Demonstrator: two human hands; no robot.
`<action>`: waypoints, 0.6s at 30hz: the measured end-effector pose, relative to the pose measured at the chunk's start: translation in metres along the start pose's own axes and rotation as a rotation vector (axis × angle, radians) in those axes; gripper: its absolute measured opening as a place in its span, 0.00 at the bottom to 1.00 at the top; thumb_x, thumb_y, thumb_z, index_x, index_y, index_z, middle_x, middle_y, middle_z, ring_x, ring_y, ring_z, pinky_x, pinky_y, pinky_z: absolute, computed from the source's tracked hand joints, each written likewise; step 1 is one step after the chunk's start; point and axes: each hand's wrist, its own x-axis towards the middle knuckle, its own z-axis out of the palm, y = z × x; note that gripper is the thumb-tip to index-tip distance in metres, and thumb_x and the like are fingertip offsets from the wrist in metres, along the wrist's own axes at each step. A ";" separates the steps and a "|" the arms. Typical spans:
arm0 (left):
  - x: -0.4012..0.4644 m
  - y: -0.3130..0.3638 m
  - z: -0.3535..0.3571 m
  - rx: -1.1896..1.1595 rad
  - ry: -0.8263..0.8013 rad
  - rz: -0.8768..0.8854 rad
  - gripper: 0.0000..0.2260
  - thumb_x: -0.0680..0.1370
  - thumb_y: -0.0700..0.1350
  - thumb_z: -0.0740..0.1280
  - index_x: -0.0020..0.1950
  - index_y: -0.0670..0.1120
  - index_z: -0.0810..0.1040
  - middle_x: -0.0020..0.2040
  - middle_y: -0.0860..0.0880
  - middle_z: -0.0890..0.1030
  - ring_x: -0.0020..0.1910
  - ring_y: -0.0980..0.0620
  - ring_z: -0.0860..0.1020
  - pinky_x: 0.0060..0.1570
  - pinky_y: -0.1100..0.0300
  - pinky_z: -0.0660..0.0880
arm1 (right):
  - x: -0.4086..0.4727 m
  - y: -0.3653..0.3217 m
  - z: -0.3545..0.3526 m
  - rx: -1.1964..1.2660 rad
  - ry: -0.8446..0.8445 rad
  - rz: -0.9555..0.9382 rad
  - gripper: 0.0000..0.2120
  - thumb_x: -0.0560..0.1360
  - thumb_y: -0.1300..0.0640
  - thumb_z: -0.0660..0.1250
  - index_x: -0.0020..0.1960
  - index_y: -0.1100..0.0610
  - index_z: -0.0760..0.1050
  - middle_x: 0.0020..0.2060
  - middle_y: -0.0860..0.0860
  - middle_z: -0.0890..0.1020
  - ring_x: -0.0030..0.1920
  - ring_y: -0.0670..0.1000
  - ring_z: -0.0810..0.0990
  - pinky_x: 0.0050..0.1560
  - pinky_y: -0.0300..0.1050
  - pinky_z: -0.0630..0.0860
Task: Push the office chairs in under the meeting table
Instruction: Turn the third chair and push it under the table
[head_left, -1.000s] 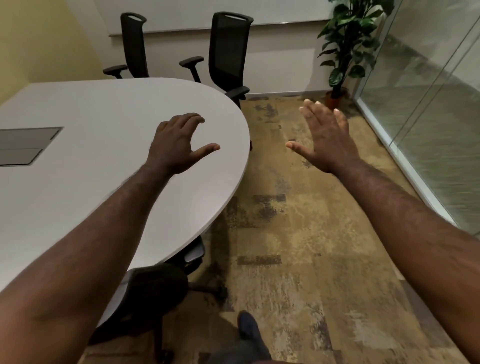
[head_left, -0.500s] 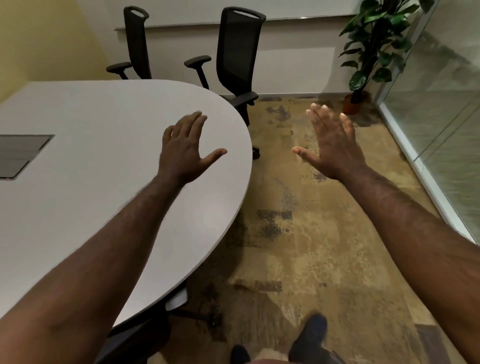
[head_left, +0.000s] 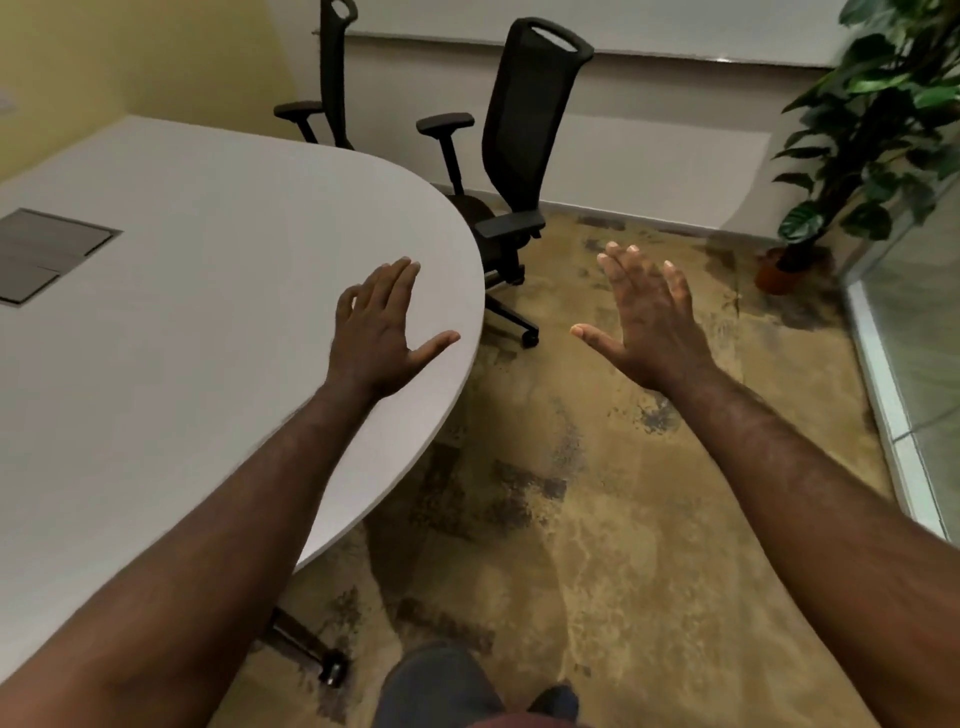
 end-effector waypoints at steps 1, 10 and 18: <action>0.007 0.007 0.006 0.003 -0.004 -0.014 0.40 0.75 0.71 0.58 0.78 0.47 0.58 0.78 0.45 0.62 0.77 0.45 0.59 0.73 0.44 0.57 | 0.006 0.011 0.002 0.004 -0.003 -0.012 0.40 0.76 0.32 0.52 0.79 0.55 0.50 0.79 0.54 0.54 0.78 0.55 0.50 0.75 0.62 0.47; 0.091 0.044 0.071 -0.006 -0.039 -0.102 0.42 0.73 0.73 0.55 0.79 0.48 0.56 0.79 0.46 0.60 0.78 0.45 0.58 0.74 0.43 0.54 | 0.083 0.096 0.037 0.010 -0.026 -0.073 0.41 0.76 0.33 0.54 0.79 0.57 0.50 0.79 0.55 0.54 0.78 0.56 0.51 0.75 0.62 0.47; 0.180 0.058 0.124 -0.031 -0.096 -0.179 0.45 0.71 0.75 0.52 0.79 0.48 0.55 0.79 0.46 0.60 0.78 0.44 0.58 0.74 0.41 0.56 | 0.166 0.165 0.070 0.033 -0.051 -0.099 0.40 0.77 0.34 0.55 0.79 0.57 0.51 0.78 0.55 0.55 0.78 0.55 0.51 0.75 0.61 0.47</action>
